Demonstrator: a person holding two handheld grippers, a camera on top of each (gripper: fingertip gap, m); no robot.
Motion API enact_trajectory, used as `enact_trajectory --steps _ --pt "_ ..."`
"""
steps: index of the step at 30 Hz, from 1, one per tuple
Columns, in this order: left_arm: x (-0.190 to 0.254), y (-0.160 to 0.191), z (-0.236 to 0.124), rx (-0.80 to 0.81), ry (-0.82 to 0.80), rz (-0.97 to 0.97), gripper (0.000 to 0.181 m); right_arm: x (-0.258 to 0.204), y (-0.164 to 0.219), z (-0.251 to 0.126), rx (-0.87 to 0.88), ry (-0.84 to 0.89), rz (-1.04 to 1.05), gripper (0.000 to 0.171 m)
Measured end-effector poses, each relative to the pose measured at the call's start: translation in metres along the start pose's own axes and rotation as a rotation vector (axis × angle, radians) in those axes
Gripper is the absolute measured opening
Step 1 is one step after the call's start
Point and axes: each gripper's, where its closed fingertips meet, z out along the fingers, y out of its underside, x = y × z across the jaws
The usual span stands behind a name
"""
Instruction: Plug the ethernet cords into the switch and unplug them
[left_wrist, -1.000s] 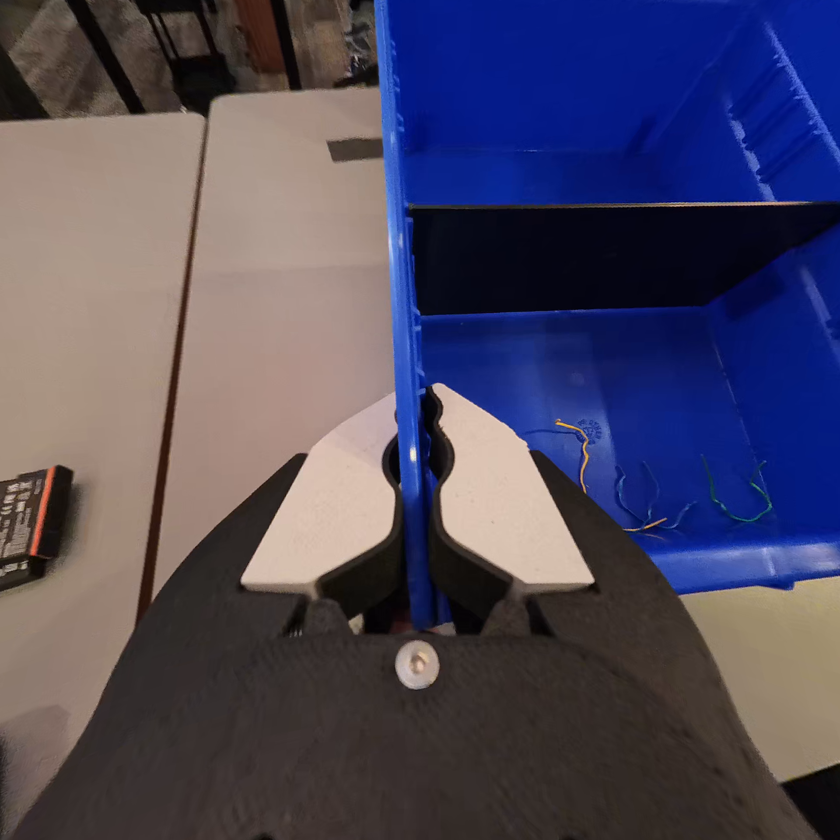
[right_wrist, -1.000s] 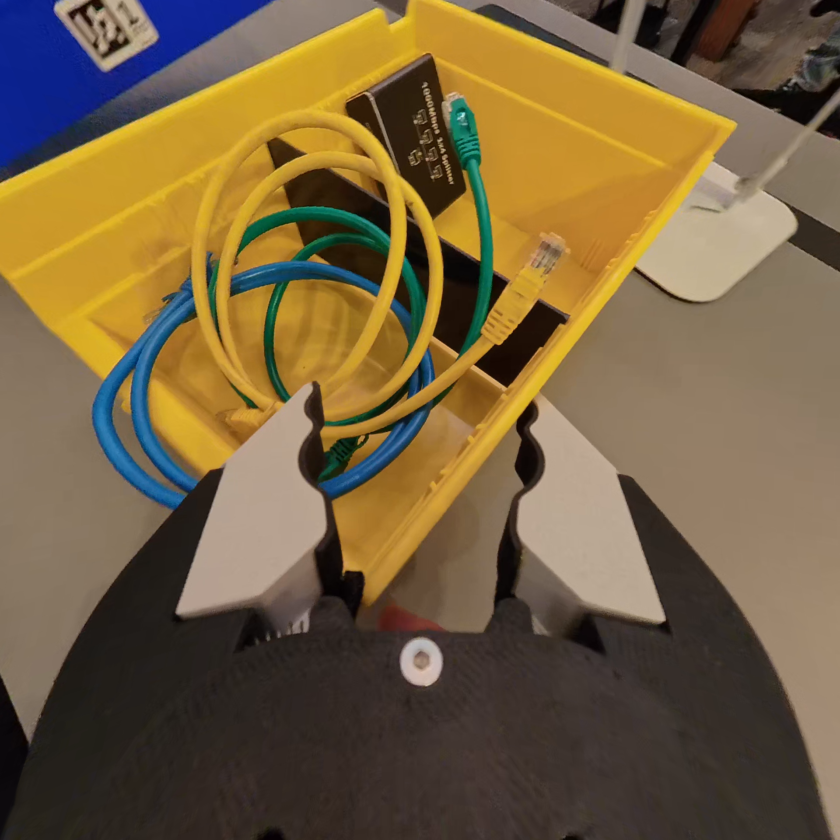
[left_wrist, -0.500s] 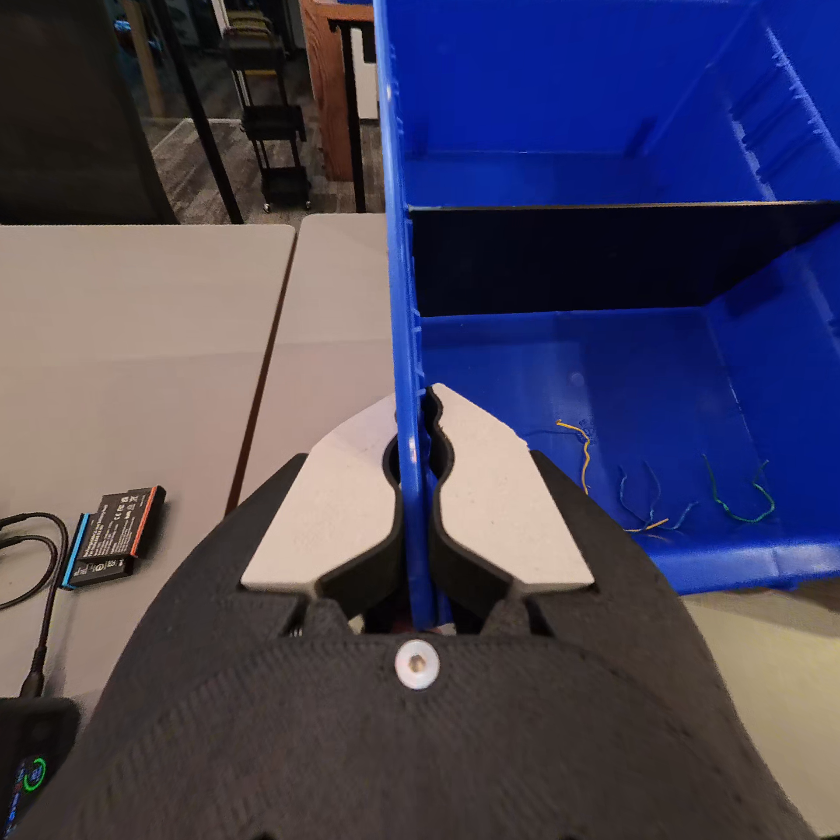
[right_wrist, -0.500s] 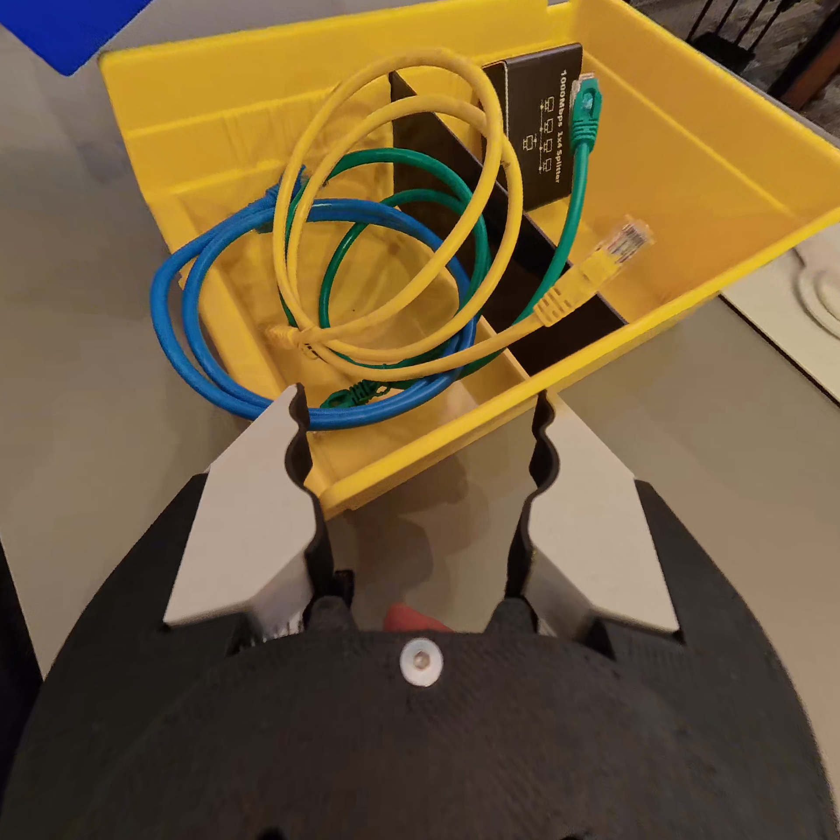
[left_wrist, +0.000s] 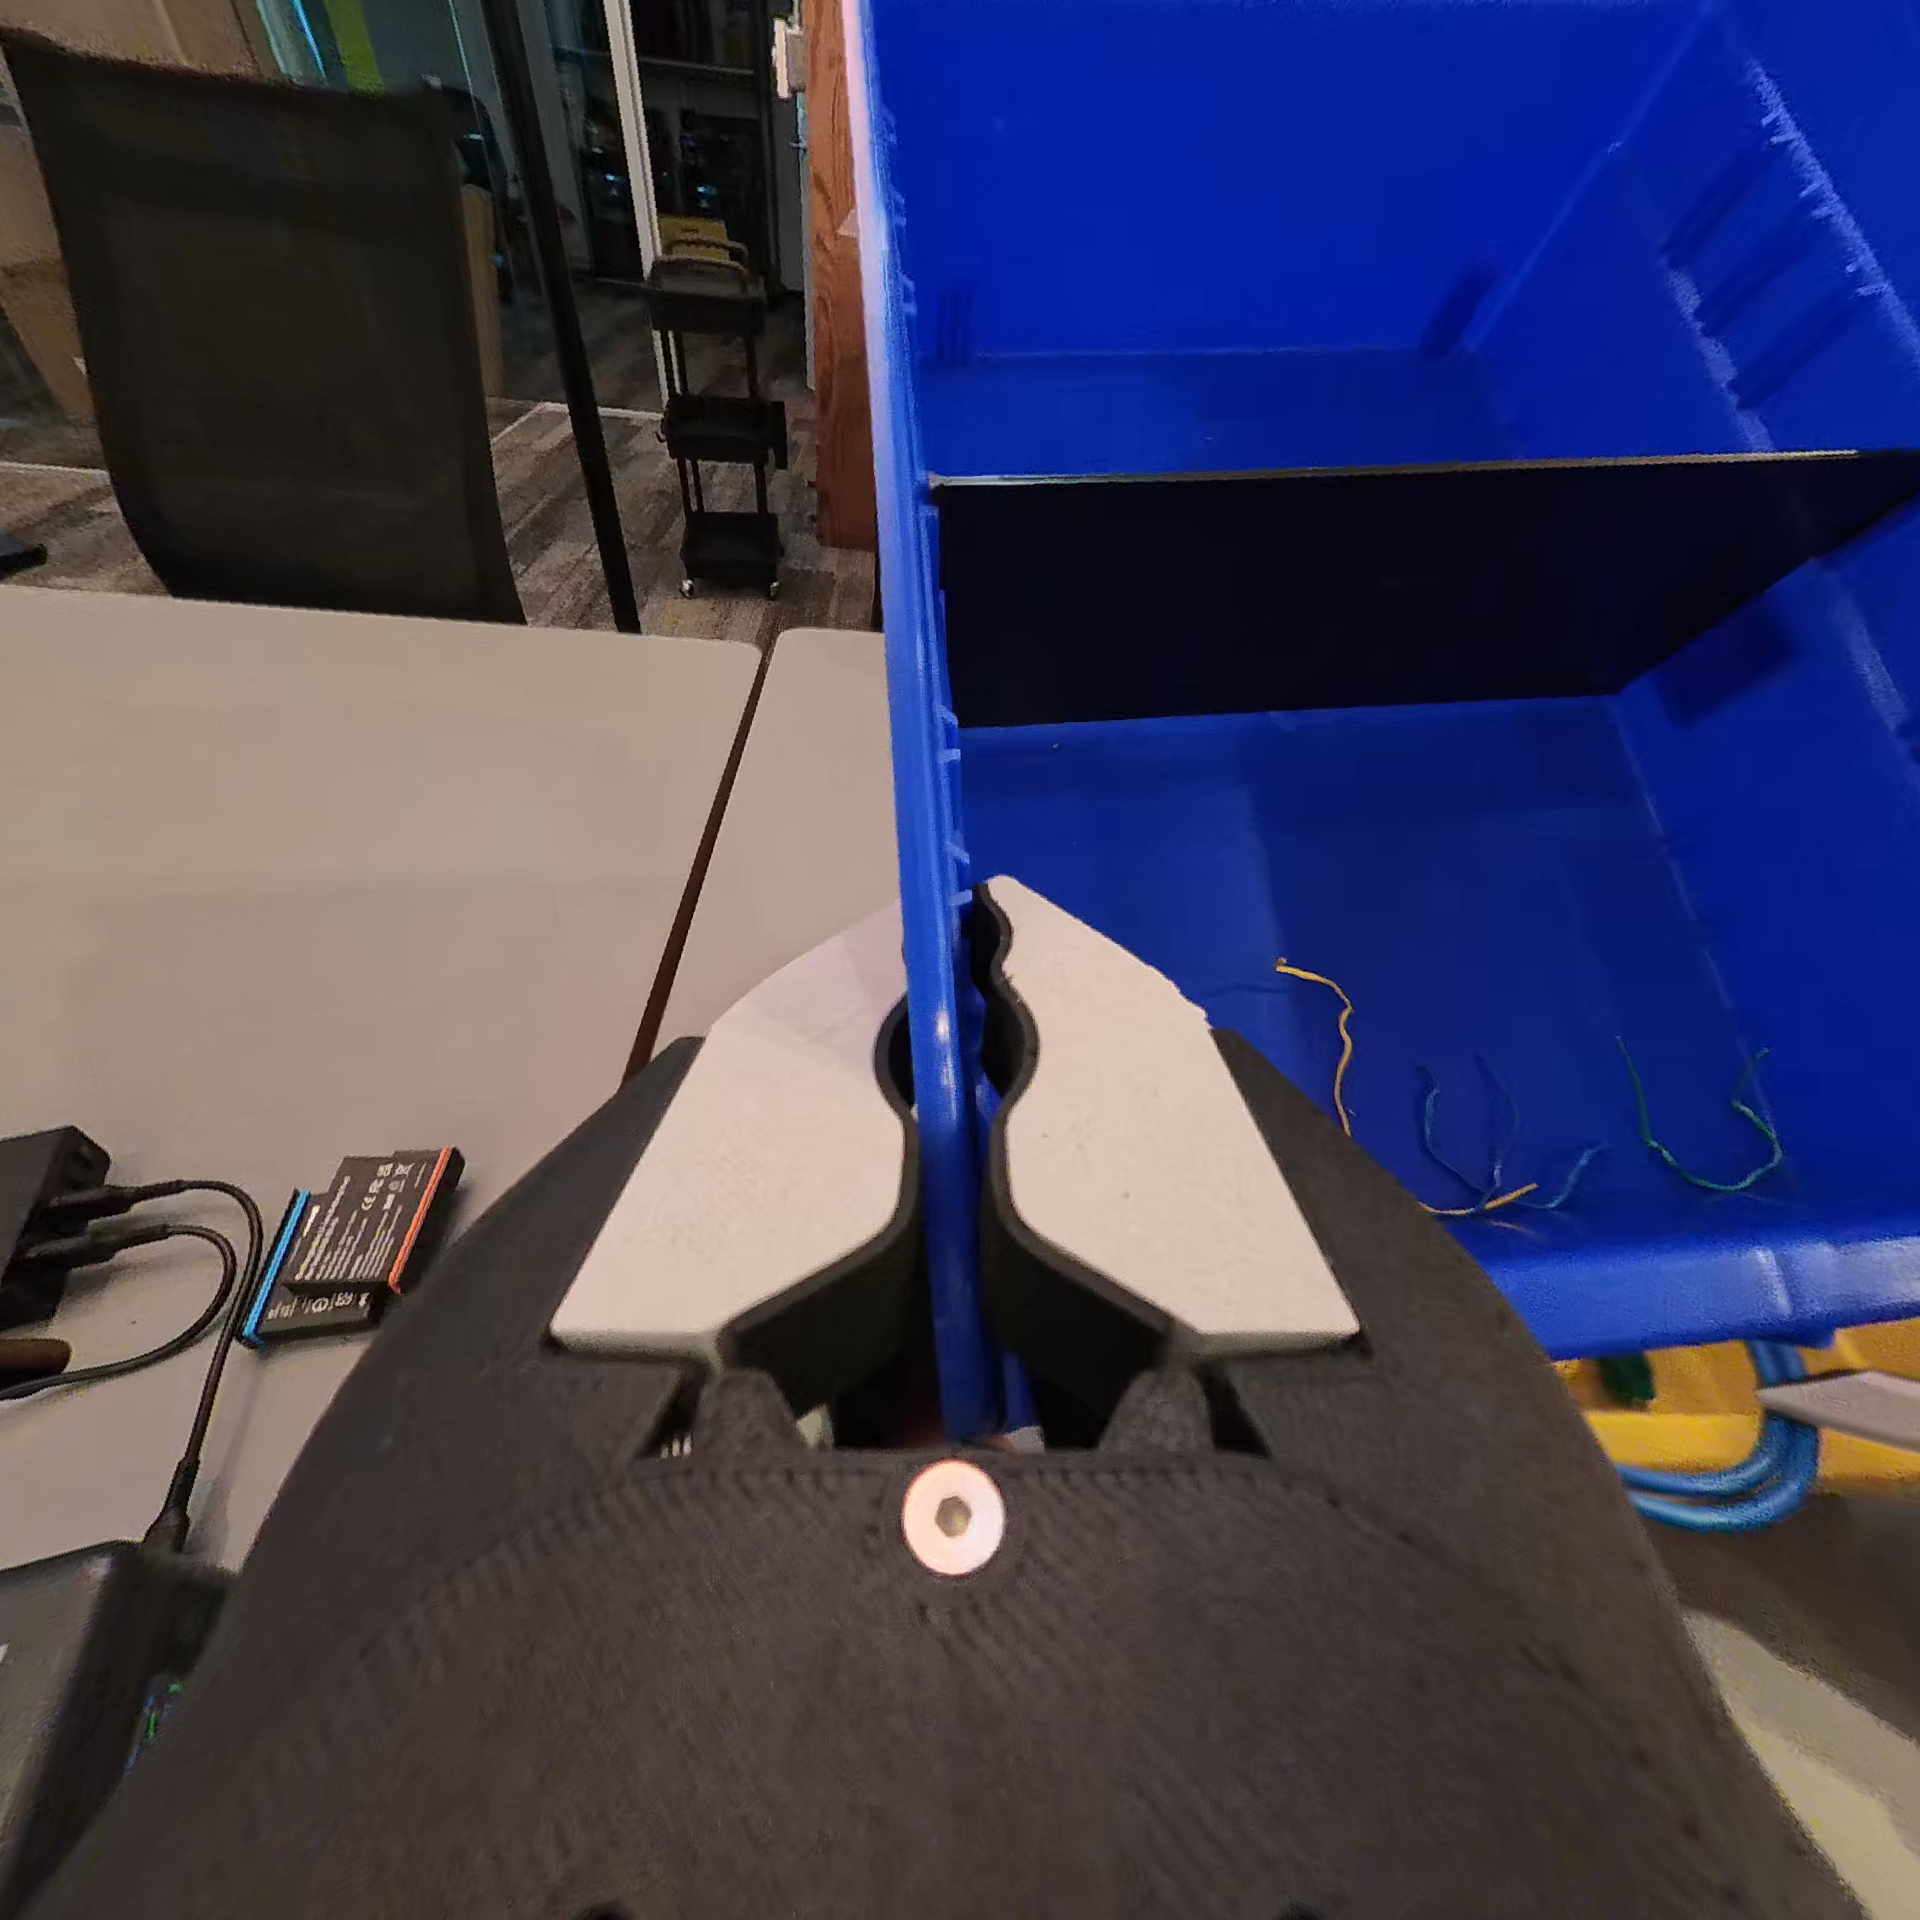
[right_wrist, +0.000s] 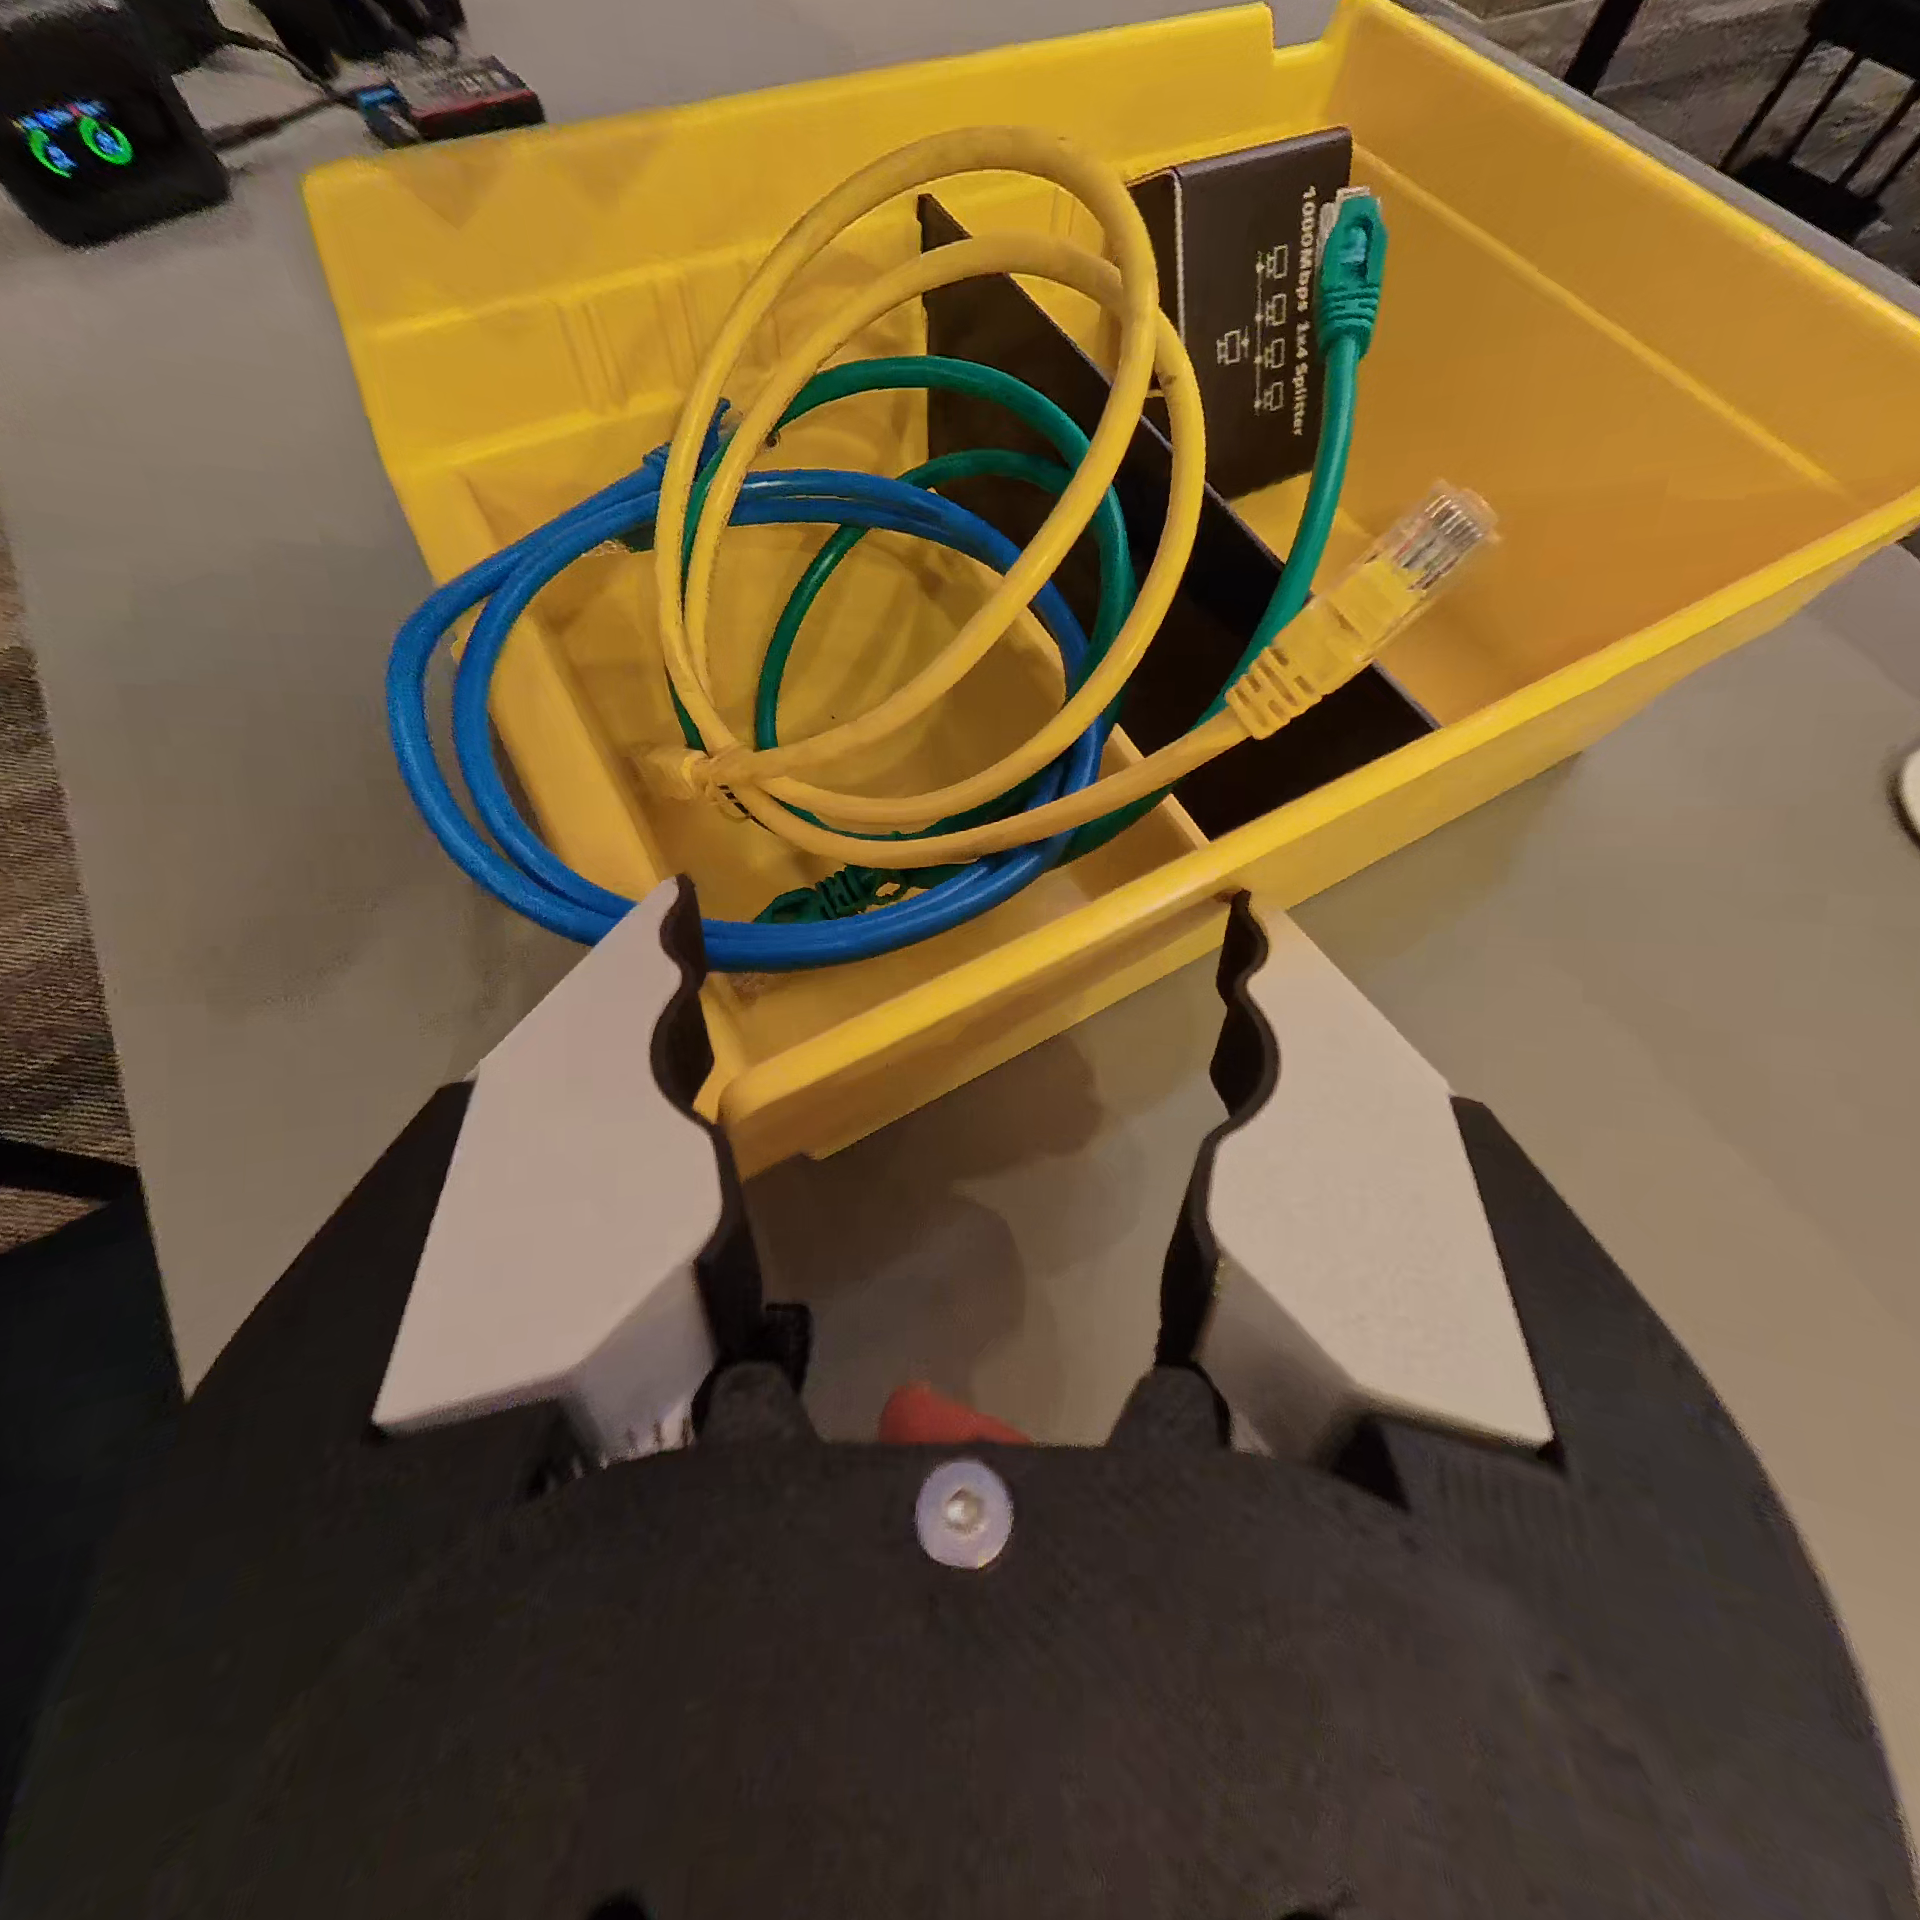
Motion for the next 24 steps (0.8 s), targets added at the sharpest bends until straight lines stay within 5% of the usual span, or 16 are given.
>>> enact_trajectory --steps 10,24 --pt "0.063 -0.029 0.003 0.022 0.077 0.073 0.004 -0.014 -0.019 -0.014 0.048 -0.097 -0.004 0.112" --pt "0.27 -0.004 0.051 -0.093 0.342 0.216 0.004 0.076 0.051 -0.226 0.098 0.021 0.012 0.114"
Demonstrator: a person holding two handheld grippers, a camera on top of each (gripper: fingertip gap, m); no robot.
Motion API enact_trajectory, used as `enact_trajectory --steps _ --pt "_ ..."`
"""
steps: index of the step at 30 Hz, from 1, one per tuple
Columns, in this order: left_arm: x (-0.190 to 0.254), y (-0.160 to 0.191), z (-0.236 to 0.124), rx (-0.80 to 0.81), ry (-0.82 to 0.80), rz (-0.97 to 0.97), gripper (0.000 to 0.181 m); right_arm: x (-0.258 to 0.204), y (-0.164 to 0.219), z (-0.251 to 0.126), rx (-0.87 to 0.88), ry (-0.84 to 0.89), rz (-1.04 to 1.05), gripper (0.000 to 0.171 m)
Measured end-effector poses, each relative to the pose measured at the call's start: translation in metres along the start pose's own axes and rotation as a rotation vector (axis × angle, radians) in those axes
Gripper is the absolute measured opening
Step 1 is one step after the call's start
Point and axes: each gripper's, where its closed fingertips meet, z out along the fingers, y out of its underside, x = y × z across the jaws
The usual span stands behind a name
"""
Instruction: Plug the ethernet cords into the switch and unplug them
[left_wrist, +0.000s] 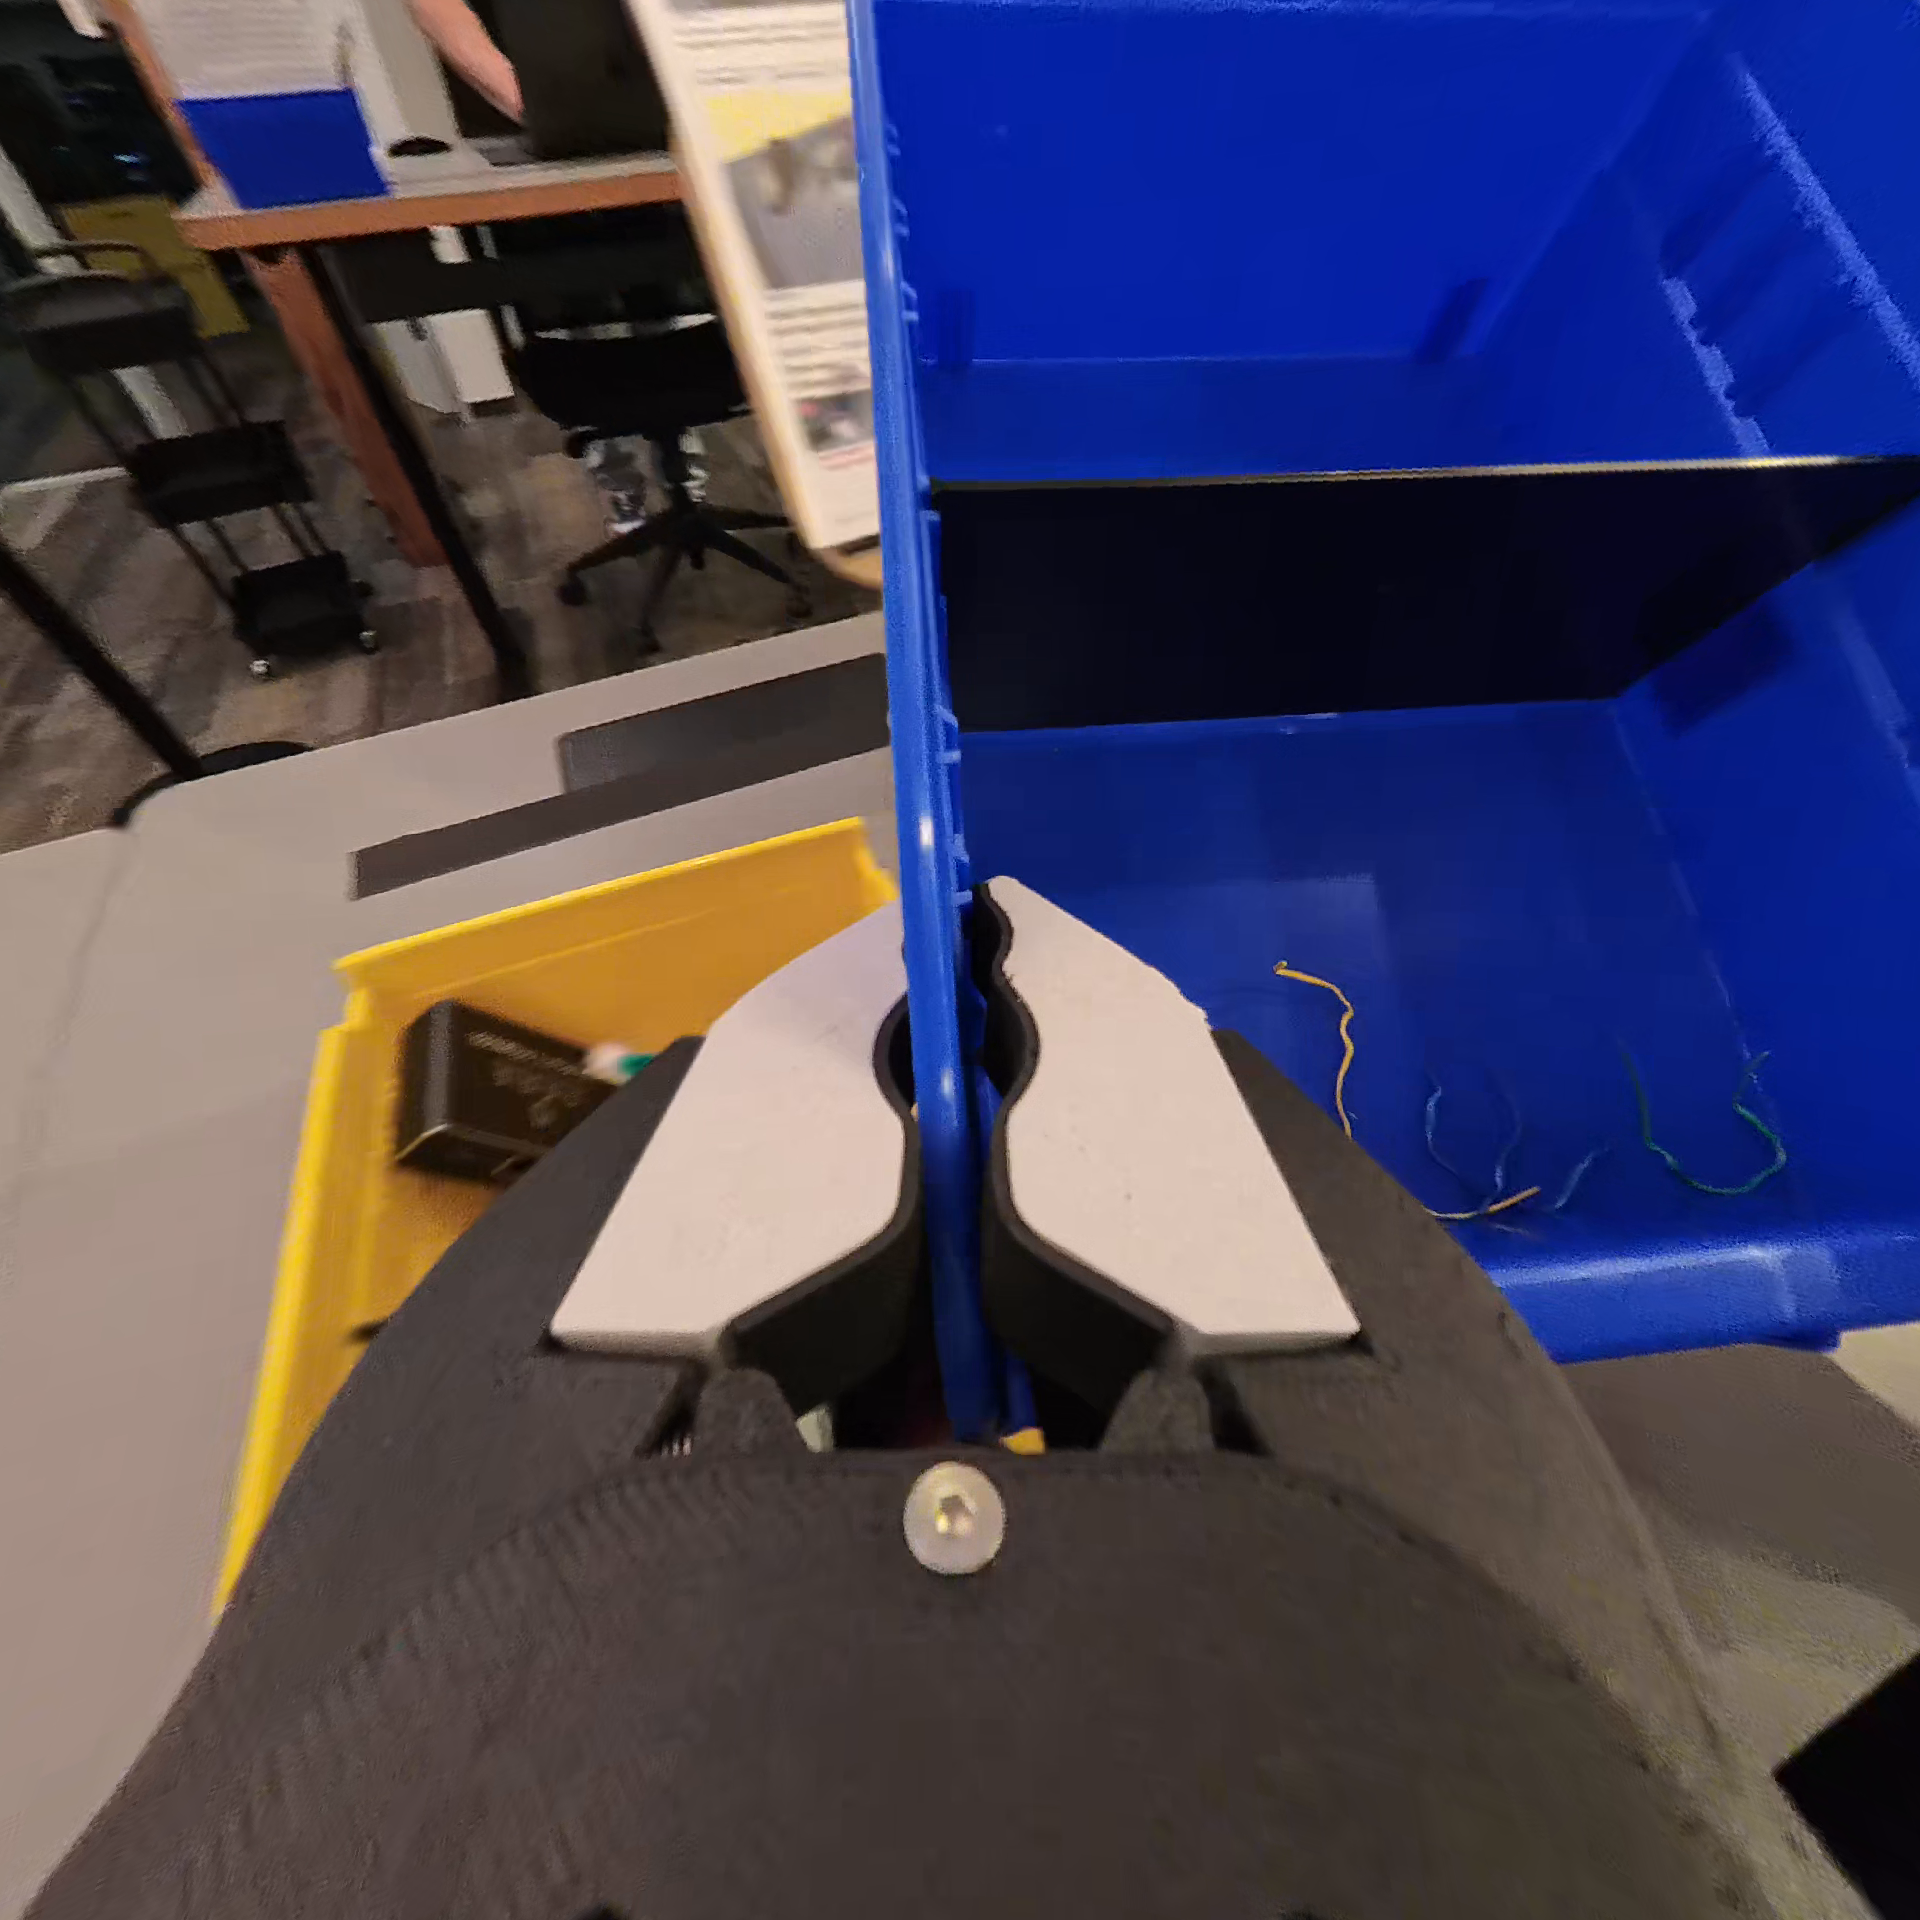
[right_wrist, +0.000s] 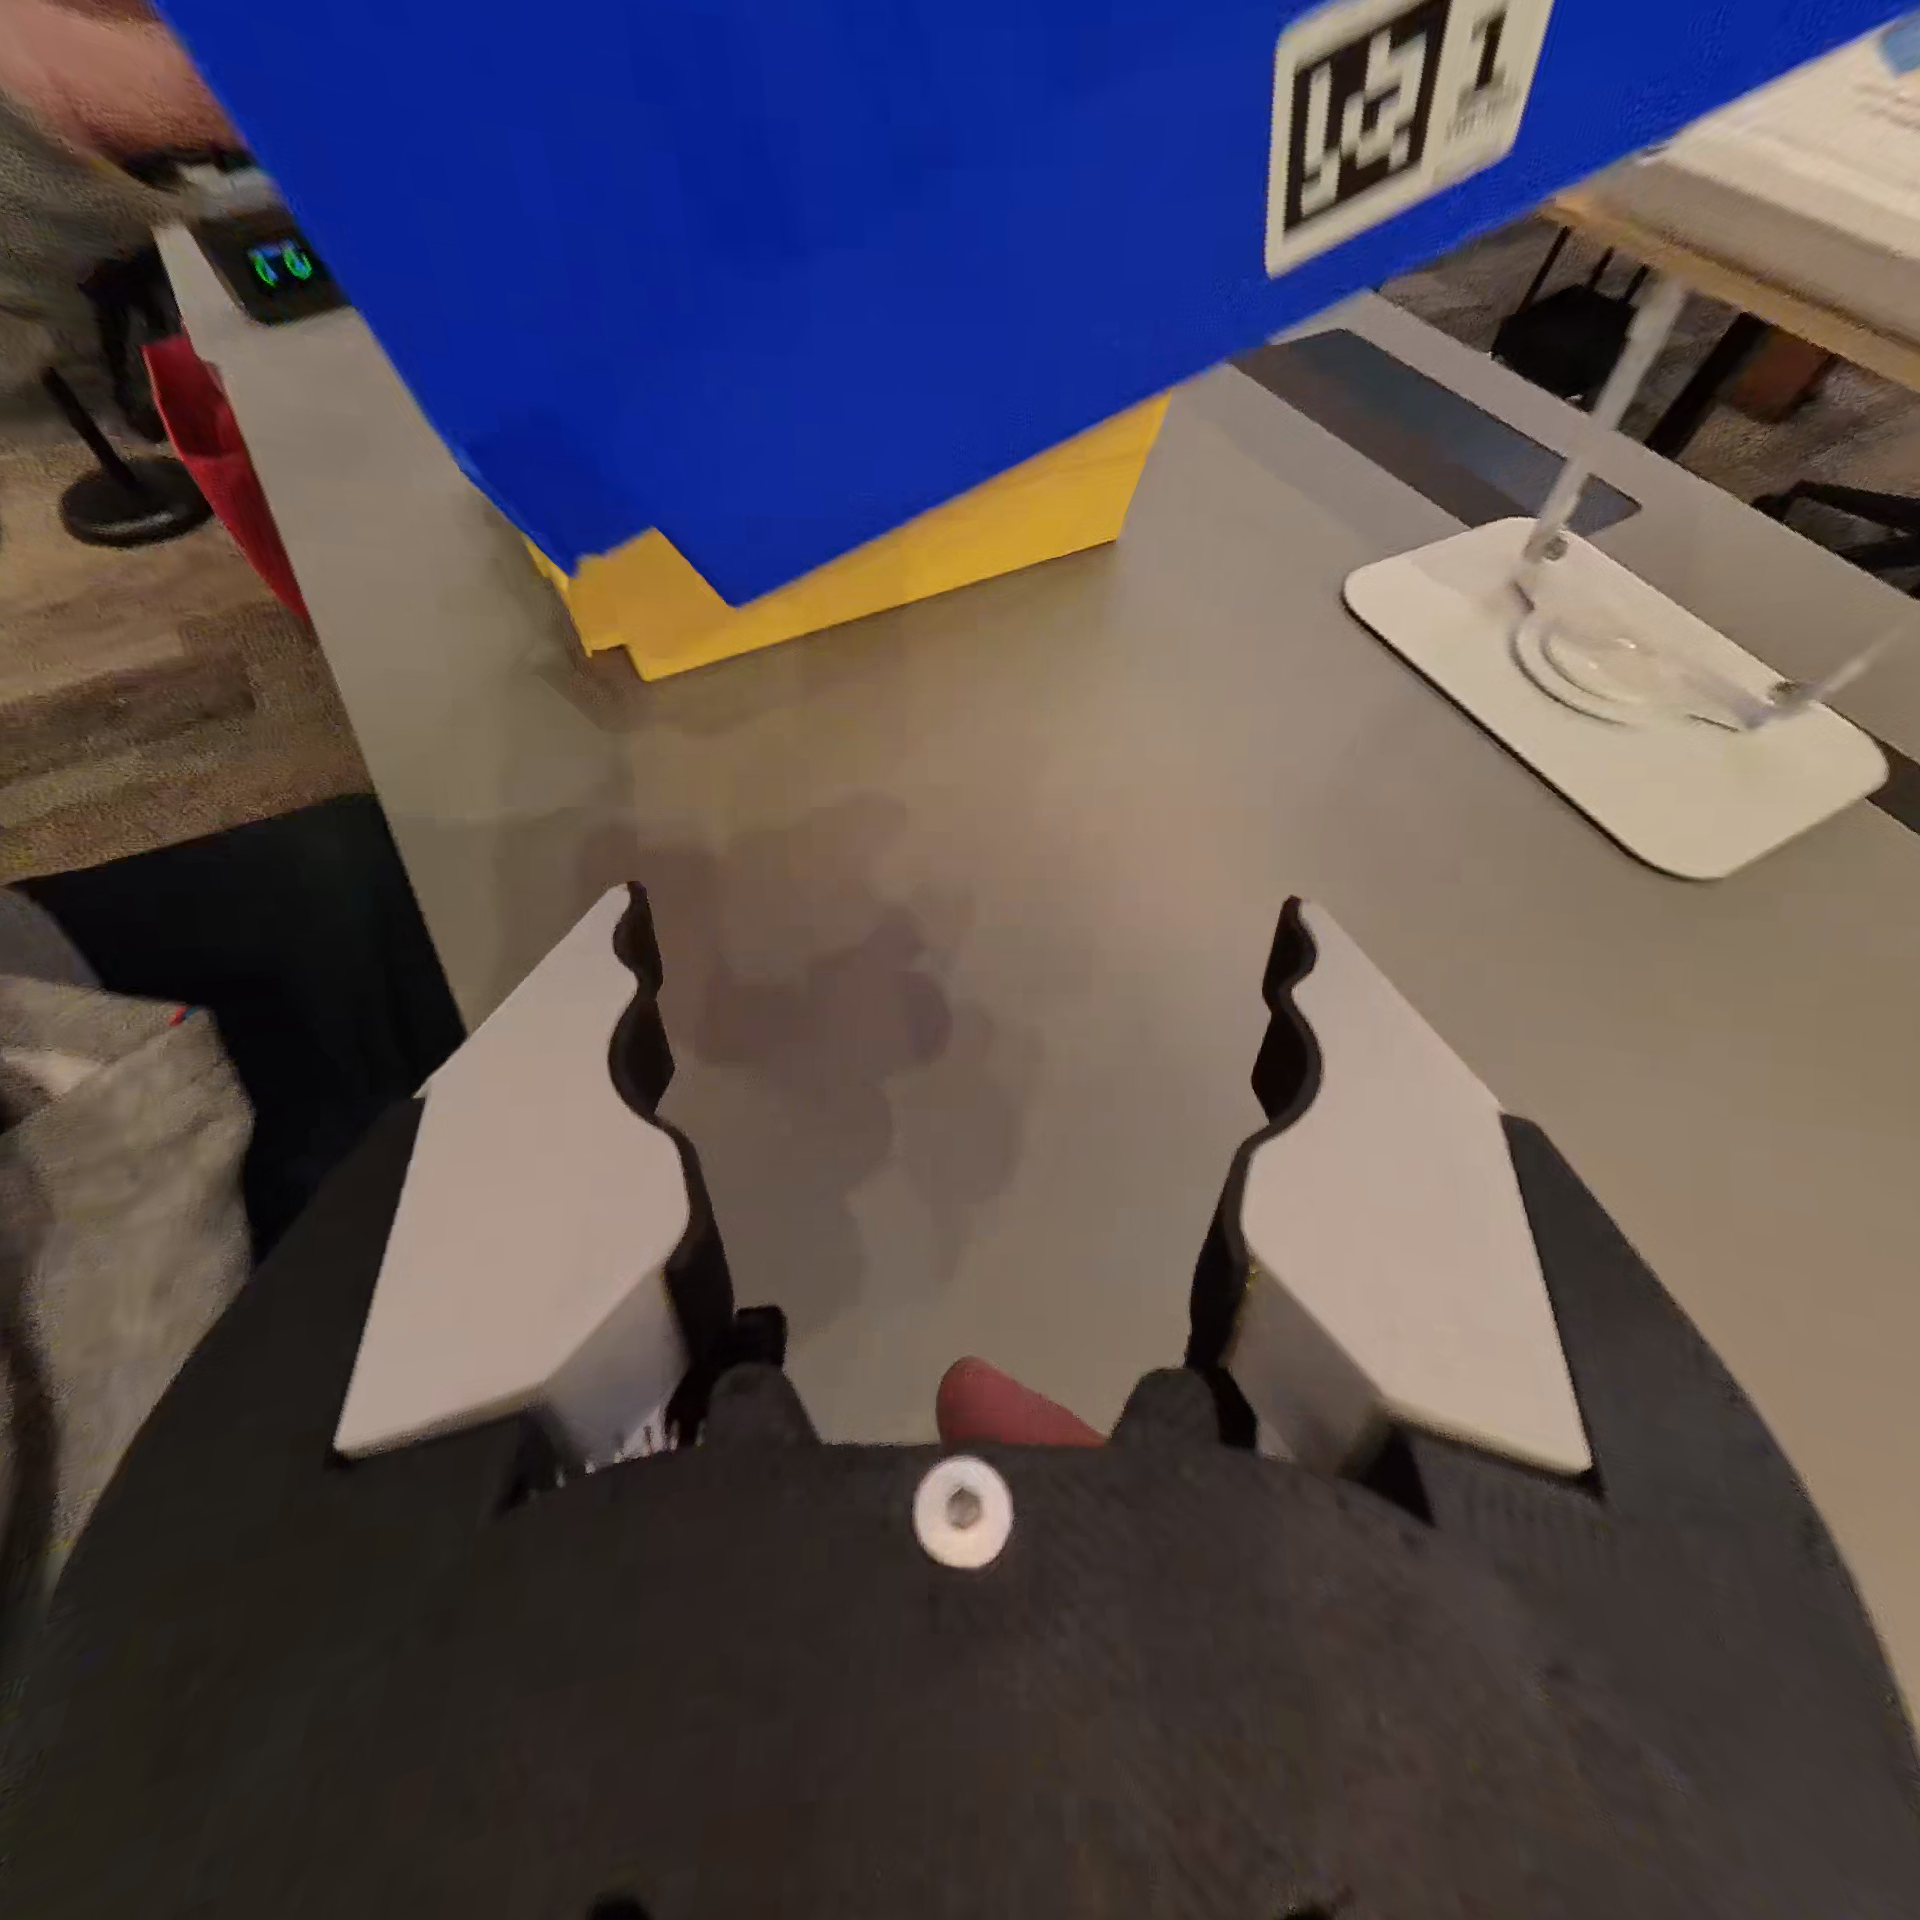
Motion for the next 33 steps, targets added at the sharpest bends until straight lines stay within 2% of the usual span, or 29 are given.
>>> enact_trajectory --steps 5,9,11,14,19,22,33 --pt "0.073 0.002 0.05 -0.042 0.102 0.022 0.004 0.012 0.015 -0.069 0.109 0.04 0.094 0.115" --pt "0.13 0.016 0.089 -0.085 0.174 0.011 0.004 0.022 0.009 -0.105 0.276 0.098 0.181 0.116" --pt "0.16 0.026 0.106 -0.109 0.211 0.016 0.004 0.035 0.014 -0.11 0.308 0.176 0.229 0.125" --pt "0.206 0.042 0.126 -0.152 0.265 0.023 0.004 0.057 0.029 -0.114 0.322 0.283 0.272 0.128" --pt "0.263 0.066 0.15 -0.212 0.325 -0.009 0.005 0.09 0.063 -0.122 0.311 0.43 0.352 0.128" --pt "0.284 0.077 0.161 -0.23 0.331 -0.022 0.005 0.109 0.083 -0.132 0.283 0.495 0.386 0.118" --pt "0.342 0.114 0.177 -0.32 0.341 -0.067 0.013 0.146 0.129 -0.161 0.218 0.408 0.491 0.114"
